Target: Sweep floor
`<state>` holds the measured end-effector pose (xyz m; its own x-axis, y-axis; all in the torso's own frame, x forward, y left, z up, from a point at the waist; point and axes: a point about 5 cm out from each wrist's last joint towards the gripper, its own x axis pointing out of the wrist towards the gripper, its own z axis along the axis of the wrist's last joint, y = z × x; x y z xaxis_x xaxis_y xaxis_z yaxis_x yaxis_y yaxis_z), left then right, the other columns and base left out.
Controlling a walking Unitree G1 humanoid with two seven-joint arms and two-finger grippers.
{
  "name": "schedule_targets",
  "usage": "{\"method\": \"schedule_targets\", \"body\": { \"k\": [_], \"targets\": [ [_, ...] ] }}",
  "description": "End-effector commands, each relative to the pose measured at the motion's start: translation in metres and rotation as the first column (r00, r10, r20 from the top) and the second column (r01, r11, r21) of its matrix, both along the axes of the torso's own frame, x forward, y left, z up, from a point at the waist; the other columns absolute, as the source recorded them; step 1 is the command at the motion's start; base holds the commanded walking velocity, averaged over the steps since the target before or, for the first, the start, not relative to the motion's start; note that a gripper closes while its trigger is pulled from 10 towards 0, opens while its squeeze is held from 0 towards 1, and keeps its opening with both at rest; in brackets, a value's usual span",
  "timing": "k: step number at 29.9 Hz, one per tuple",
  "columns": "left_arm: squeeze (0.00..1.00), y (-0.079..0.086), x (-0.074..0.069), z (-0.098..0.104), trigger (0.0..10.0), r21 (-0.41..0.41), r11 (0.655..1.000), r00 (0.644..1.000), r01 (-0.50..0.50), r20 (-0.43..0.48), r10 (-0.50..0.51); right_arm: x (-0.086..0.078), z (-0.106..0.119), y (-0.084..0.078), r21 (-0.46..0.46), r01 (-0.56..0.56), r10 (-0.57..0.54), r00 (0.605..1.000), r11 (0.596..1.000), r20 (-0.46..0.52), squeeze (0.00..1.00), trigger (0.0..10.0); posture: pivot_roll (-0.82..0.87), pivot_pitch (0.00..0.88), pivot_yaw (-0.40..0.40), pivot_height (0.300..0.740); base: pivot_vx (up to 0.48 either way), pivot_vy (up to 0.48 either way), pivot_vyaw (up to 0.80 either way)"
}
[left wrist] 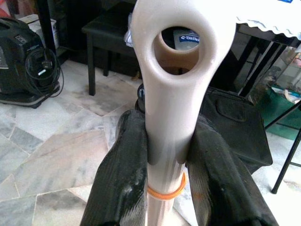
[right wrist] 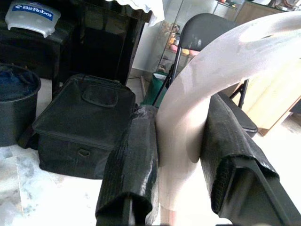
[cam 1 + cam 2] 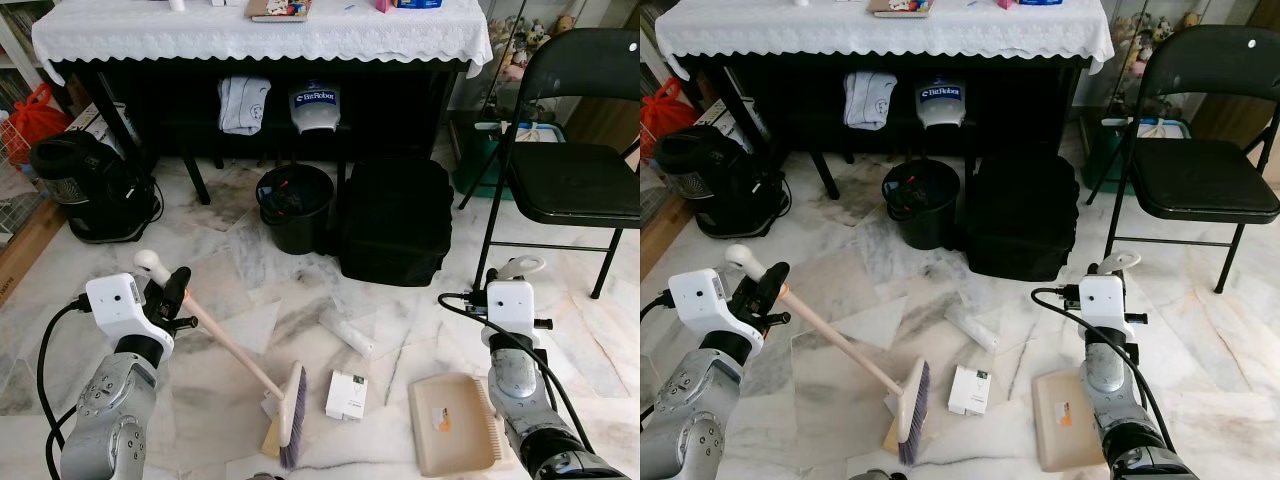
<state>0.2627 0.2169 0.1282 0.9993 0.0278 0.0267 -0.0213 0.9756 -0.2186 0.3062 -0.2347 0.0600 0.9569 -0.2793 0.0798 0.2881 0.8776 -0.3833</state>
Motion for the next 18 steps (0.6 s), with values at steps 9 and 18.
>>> {"method": "schedule_targets", "body": {
  "k": [9,18],
  "targets": [
    [0.00,-0.001,-0.002,0.003,10.0,0.005,1.000,1.000,0.001,0.030,-0.002,-0.003,-0.005,-0.002,-0.001,0.005,-0.005,0.999,1.000,-0.032,0.00,10.0,0.10,0.093,0.029,0.740,0.000,0.000,0.00],
    [0.00,-0.005,-0.002,-0.004,10.0,0.003,0.999,0.999,0.036,-0.017,-0.036,-0.007,-0.011,-0.008,0.093,0.074,-0.069,0.996,0.993,-0.058,0.00,10.0,0.11,0.094,0.024,0.740,0.000,0.000,0.00]
  ]
}}
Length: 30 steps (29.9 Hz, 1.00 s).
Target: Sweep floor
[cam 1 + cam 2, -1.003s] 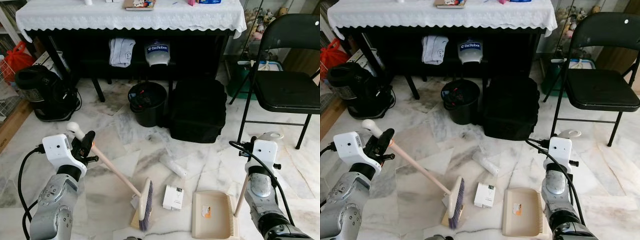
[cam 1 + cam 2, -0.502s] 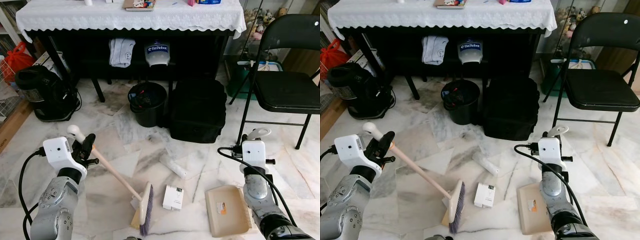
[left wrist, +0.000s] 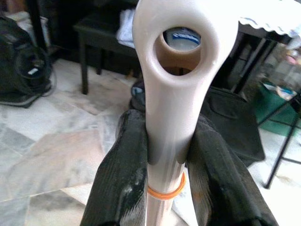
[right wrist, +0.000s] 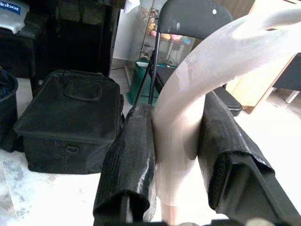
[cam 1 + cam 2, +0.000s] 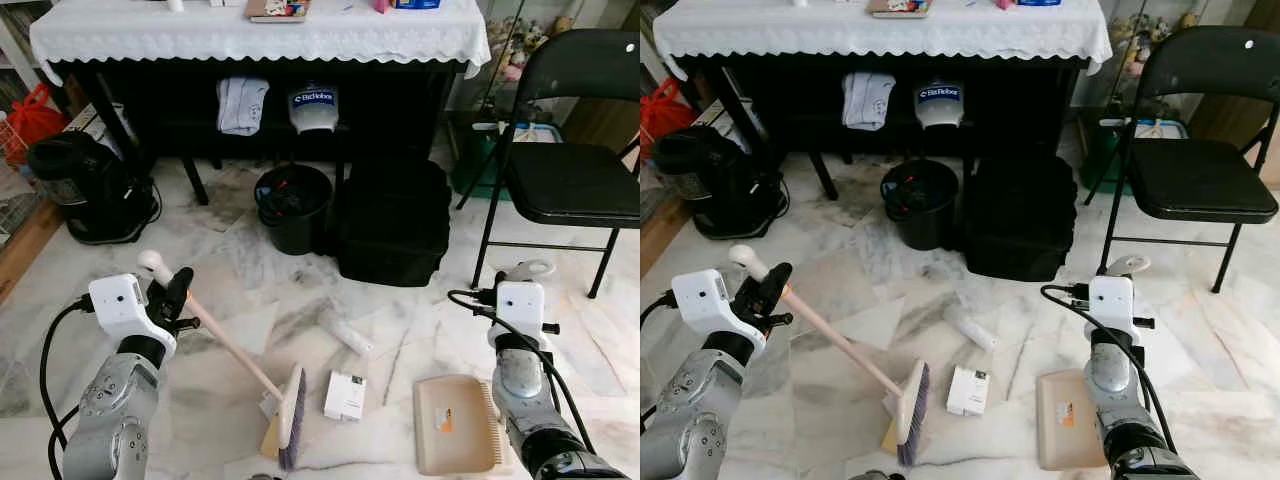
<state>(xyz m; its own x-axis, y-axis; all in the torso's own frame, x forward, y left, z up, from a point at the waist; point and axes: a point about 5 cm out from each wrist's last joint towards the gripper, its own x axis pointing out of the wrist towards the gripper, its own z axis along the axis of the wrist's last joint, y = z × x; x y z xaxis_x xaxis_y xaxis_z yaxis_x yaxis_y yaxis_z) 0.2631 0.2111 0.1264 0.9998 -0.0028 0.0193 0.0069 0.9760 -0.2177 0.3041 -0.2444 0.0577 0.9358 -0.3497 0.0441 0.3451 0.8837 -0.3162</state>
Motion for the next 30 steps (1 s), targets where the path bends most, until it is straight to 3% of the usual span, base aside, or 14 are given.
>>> {"method": "schedule_targets", "body": {
  "k": [1,11,20,24,30],
  "targets": [
    [0.00,0.001,-0.003,-0.003,10.0,0.003,1.000,1.000,0.004,-0.013,-0.004,-0.005,-0.010,0.002,0.026,0.008,-0.006,0.999,1.000,-0.045,0.00,10.0,0.11,0.094,0.023,0.740,0.000,0.000,0.00],
    [0.00,-0.001,-0.008,-0.010,10.0,-0.011,0.999,0.998,0.030,-0.057,-0.031,-0.012,-0.020,-0.006,0.171,0.123,-0.110,0.990,0.978,-0.085,0.00,10.0,0.12,0.107,0.017,0.740,0.000,0.000,0.00],
    [0.00,-0.005,-0.007,-0.016,10.0,-0.037,0.999,0.997,0.026,-0.069,-0.028,-0.014,-0.023,-0.007,0.171,0.122,-0.106,0.990,0.978,-0.096,0.00,10.0,0.12,0.112,0.015,0.740,0.000,0.000,0.00],
    [0.00,-0.011,-0.006,-0.019,10.0,-0.173,0.982,0.993,0.072,-0.084,-0.087,-0.014,-0.023,-0.008,0.170,0.125,-0.110,0.989,0.977,-0.097,0.00,10.0,0.12,0.110,0.016,0.740,0.000,0.000,0.00],
    [0.00,-0.013,-0.010,-0.015,10.0,-0.296,0.941,0.977,0.166,-0.082,-0.198,-0.014,-0.022,-0.010,0.167,0.127,-0.112,0.989,0.978,-0.099,0.00,10.0,0.12,0.108,0.012,0.740,0.000,0.000,0.00]
  ]
}}
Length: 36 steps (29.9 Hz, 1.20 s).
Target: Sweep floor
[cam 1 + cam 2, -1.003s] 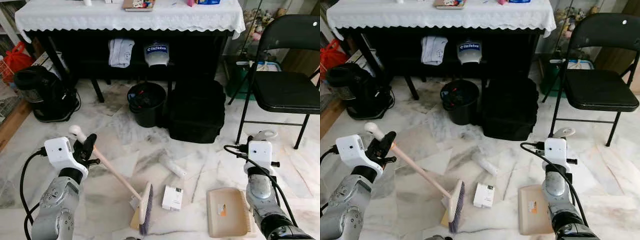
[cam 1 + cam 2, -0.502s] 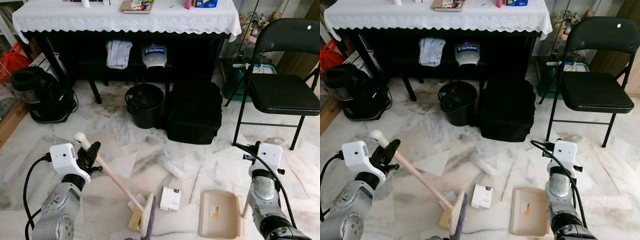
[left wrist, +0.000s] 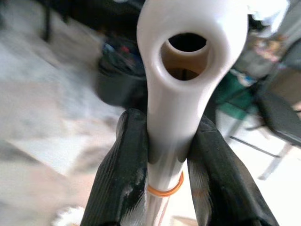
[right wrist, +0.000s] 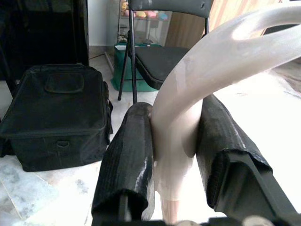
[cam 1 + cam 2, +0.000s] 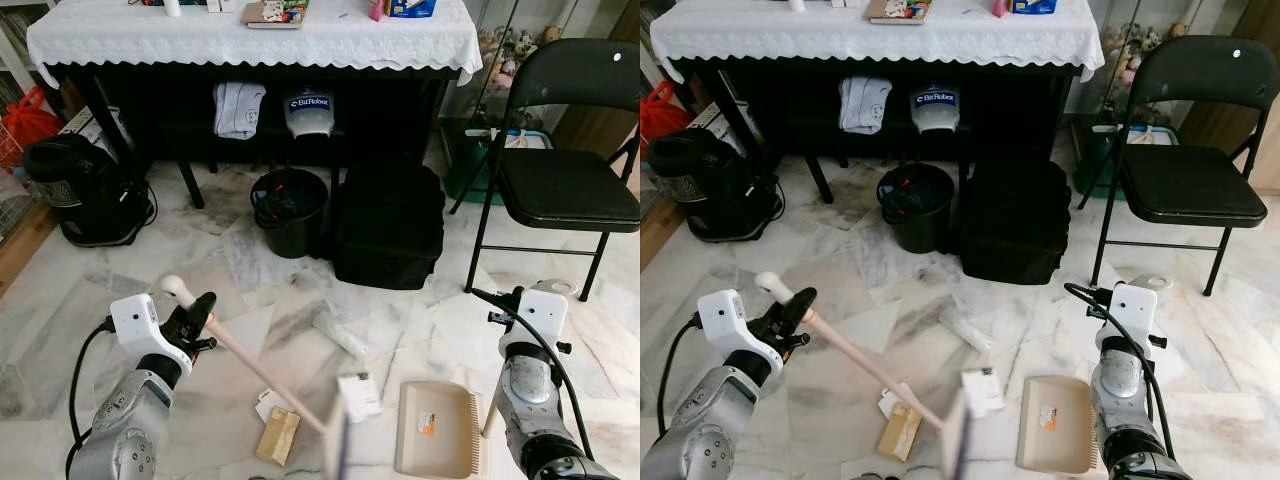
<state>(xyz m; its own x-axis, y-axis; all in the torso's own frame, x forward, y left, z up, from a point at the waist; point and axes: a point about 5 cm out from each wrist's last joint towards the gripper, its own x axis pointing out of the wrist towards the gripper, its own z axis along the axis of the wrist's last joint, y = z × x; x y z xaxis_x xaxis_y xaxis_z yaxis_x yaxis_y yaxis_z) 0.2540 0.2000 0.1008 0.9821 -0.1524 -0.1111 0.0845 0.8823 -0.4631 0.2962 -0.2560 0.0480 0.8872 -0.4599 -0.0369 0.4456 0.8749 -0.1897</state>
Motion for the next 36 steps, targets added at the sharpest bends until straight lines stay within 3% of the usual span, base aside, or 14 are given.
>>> {"method": "schedule_targets", "body": {
  "k": [1,6,8,10,11,15,17,21,27,36],
  "targets": [
    [0.00,0.000,-0.003,0.012,10.0,-0.062,0.996,0.997,0.065,0.039,-0.063,-0.006,-0.012,0.001,0.025,-0.004,0.005,0.998,1.000,-0.066,0.00,10.0,0.13,0.106,0.011,0.740,0.000,0.000,0.00],
    [0.00,0.007,-0.006,0.016,10.0,-0.013,0.996,0.996,0.083,0.039,-0.082,-0.004,-0.011,0.003,0.026,-0.008,0.010,0.998,1.000,-0.063,0.00,10.0,0.13,0.101,0.011,0.740,0.000,0.000,0.00],
    [0.00,0.023,0.000,0.029,10.0,0.107,0.994,0.996,-0.017,0.094,0.007,-0.002,-0.009,0.004,0.030,-0.011,0.013,0.998,0.999,-0.060,0.00,10.0,0.13,0.096,0.010,0.740,0.000,0.000,0.00],
    [0.00,0.024,0.001,0.031,10.0,0.119,0.992,0.995,-0.029,0.100,0.017,-0.002,-0.009,0.004,0.031,-0.011,0.013,0.998,0.999,-0.060,0.00,10.0,0.13,0.096,0.010,0.740,0.000,0.000,0.00],
    [0.00,0.028,0.006,0.041,10.0,0.135,0.987,0.987,-0.084,0.151,0.064,-0.002,-0.009,0.004,0.032,-0.012,0.014,0.998,0.999,-0.062,0.00,10.0,0.13,0.094,0.009,0.740,0.000,0.000,0.00],
    [0.00,0.022,0.010,0.051,10.0,0.178,0.980,0.978,-0.092,0.200,0.055,-0.002,-0.010,0.004,0.031,-0.011,0.013,0.998,0.999,-0.064,0.00,10.0,0.13,0.093,0.010,0.740,0.000,0.000,0.00],
    [0.00,0.008,0.015,0.044,10.0,0.152,0.986,0.979,-0.070,0.199,0.039,-0.003,-0.010,0.005,0.028,-0.010,0.012,0.998,1.000,-0.062,0.00,10.0,0.12,0.099,0.011,0.740,0.000,0.000,0.00],
    [0.00,-0.003,0.024,0.031,10.0,0.130,0.991,0.985,-0.039,0.169,0.017,-0.005,-0.011,0.003,0.023,-0.010,0.011,0.998,1.000,-0.064,0.00,10.0,0.11,0.105,0.008,0.740,0.000,0.000,0.00],
    [0.00,-0.016,0.036,0.010,10.0,0.102,0.995,0.993,-0.001,0.119,-0.011,-0.005,-0.009,-0.002,0.008,-0.009,0.010,0.998,1.000,-0.064,0.00,10.0,0.09,0.110,0.001,0.740,0.000,0.000,0.00],
    [0.00,-0.027,0.041,-0.003,10.0,0.103,0.995,0.994,0.015,0.109,-0.027,-0.006,-0.008,-0.005,-0.006,-0.008,0.007,0.998,1.000,-0.057,0.00,10.0,0.08,0.117,-0.001,0.740,0.000,0.000,0.00]
  ]
}}
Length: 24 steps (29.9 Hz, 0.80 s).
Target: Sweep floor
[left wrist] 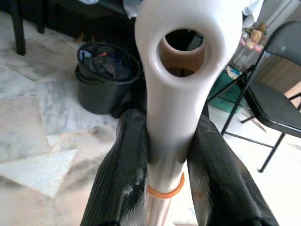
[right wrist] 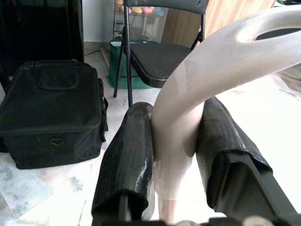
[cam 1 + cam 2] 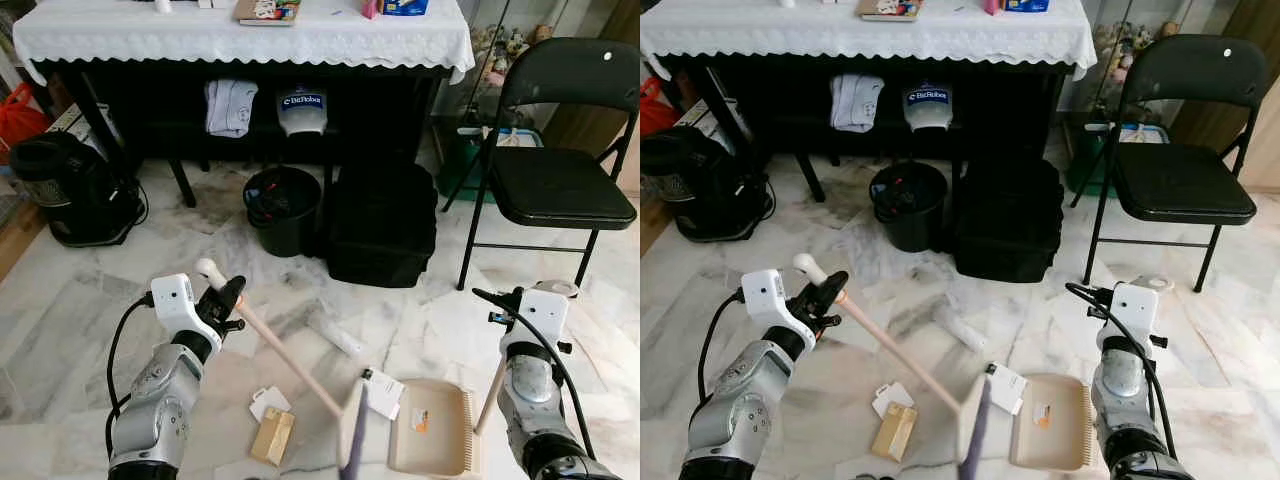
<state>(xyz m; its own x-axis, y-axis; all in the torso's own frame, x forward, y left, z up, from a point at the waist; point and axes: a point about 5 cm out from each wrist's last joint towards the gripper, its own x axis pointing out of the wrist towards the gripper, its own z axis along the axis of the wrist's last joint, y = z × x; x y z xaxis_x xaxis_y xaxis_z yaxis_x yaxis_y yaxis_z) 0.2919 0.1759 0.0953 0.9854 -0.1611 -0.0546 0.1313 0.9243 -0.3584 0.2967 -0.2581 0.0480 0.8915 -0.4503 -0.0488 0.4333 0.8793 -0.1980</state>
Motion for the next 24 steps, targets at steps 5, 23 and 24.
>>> {"method": "schedule_targets", "body": {
  "k": [5,23,24],
  "targets": [
    [0.00,-0.004,0.004,-0.003,10.0,0.005,0.999,0.999,-0.033,0.033,0.033,-0.006,-0.008,-0.004,-0.007,0.004,-0.004,0.999,1.000,-0.044,0.00,10.0,0.08,0.119,-0.002,0.740,0.000,0.000,0.00],
    [0.00,-0.014,0.018,0.002,10.0,0.020,0.996,0.991,-0.092,0.097,0.090,-0.008,-0.008,-0.005,-0.012,0.006,-0.007,0.999,1.000,-0.042,0.00,10.0,0.06,0.121,-0.001,0.740,0.000,0.000,0.00],
    [0.00,-0.016,0.018,0.000,10.0,0.011,0.998,0.994,-0.069,0.089,0.068,-0.008,-0.008,-0.006,-0.013,0.007,-0.007,0.999,1.000,-0.042,0.00,10.0,0.06,0.120,-0.001,0.740,0.000,0.000,0.00]
  ]
}}
